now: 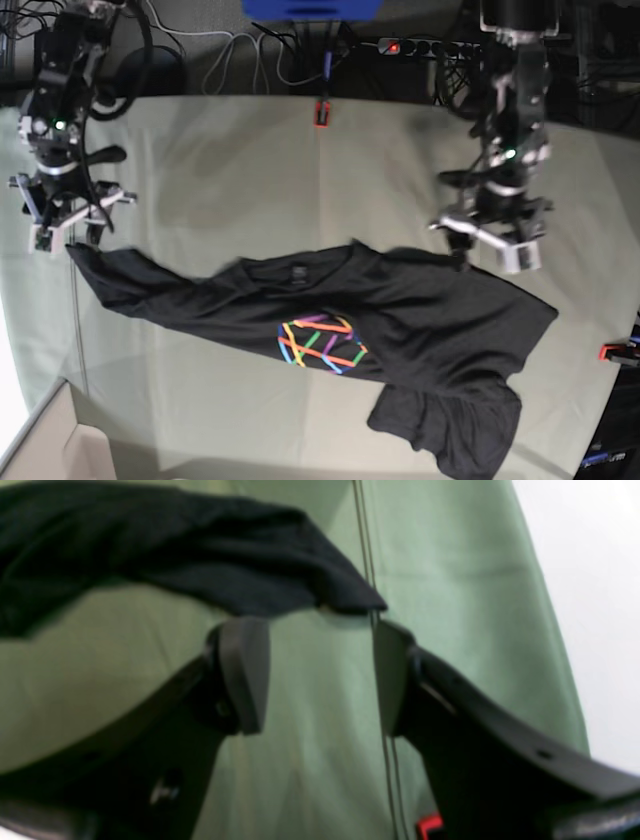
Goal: Layout the t-shirt on the table in an organized manner, then fold the t-shirt properly
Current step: 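Lower the left gripper onto the shirt body and grasp it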
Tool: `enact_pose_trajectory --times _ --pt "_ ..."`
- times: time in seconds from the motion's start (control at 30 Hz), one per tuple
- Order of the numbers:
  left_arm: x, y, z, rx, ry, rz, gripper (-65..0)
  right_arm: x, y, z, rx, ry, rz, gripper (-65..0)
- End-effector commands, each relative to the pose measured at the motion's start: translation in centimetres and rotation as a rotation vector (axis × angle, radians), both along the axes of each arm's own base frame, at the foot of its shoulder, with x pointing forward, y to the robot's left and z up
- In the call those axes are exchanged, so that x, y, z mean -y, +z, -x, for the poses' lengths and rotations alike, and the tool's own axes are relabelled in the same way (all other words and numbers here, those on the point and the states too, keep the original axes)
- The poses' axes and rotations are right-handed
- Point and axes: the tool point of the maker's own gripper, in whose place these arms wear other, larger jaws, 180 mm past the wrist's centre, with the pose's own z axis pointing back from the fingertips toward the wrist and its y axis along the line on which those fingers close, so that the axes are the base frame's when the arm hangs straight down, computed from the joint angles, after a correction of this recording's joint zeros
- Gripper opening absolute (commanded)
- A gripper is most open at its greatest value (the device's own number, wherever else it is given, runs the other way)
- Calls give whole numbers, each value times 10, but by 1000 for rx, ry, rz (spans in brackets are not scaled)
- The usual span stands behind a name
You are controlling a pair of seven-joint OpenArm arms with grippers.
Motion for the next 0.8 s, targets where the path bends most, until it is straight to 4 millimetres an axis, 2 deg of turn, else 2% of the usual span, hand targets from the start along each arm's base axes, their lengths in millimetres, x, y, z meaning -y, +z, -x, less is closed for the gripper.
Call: enact_pose_trajectory --times 0.0,0.27,0.57,0.63,0.67,0.77 --pt "-1 9 -11 39 3 -8 -231 3 14 -4 47 6 22 -314" --pt "17 -30 -28 -57 -26 19 -231 7 7 8 14 3 33 -314" --pt "24 -26 -46 -47 -27 35 -239 7 5 9 8 2 32 -314" --pt "24 -25 -47 -43 -28 38 -292 7 5 9 7 2 31 -314" --pt "25 -23 -49 -38 -29 39 -341 7 4 9 6 2 31 -314" --pt "25 -22 -51 -38 -30 40 -557 7 4 9 7 3 30 -314"
